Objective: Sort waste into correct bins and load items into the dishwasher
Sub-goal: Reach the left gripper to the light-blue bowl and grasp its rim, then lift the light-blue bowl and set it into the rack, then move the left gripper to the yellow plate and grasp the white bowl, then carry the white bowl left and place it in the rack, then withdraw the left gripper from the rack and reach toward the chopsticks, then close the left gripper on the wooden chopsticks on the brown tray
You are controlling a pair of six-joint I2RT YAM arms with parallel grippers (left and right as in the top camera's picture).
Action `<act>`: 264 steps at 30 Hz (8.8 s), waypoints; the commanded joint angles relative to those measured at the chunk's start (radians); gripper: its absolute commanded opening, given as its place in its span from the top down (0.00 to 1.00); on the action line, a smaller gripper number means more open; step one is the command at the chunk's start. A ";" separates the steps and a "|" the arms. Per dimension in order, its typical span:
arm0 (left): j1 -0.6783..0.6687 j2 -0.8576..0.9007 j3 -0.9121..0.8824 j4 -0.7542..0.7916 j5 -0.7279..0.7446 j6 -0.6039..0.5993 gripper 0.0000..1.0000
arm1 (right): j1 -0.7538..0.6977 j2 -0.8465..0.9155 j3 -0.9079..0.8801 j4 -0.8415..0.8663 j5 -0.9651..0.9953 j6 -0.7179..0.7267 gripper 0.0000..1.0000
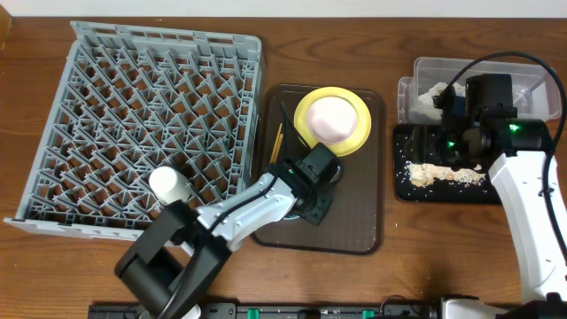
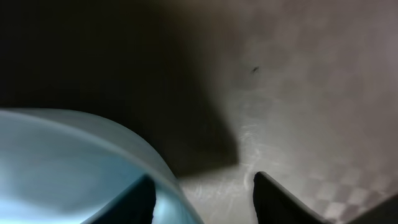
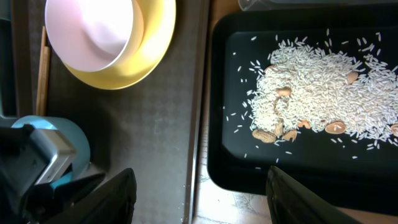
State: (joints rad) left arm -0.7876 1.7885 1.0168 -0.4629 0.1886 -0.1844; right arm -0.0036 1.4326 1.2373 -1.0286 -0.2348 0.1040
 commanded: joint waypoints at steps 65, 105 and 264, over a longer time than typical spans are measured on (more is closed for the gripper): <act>1.473 -0.048 0.035 0.464 1.179 -0.196 0.12 | -0.005 -0.014 0.017 -0.046 -0.002 0.011 0.39; 0.146 0.048 0.358 0.161 -0.025 0.259 0.05 | -0.011 -0.014 0.018 -0.111 0.230 -0.019 0.31; 0.119 0.068 0.256 -0.336 -0.219 -0.180 0.14 | -0.009 -0.014 0.017 -0.163 0.218 -0.019 0.31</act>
State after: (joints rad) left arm -0.6678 1.8164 1.2831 -0.8036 -0.0147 -0.3542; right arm -0.0067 1.4311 1.2396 -1.1889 -0.0185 0.0944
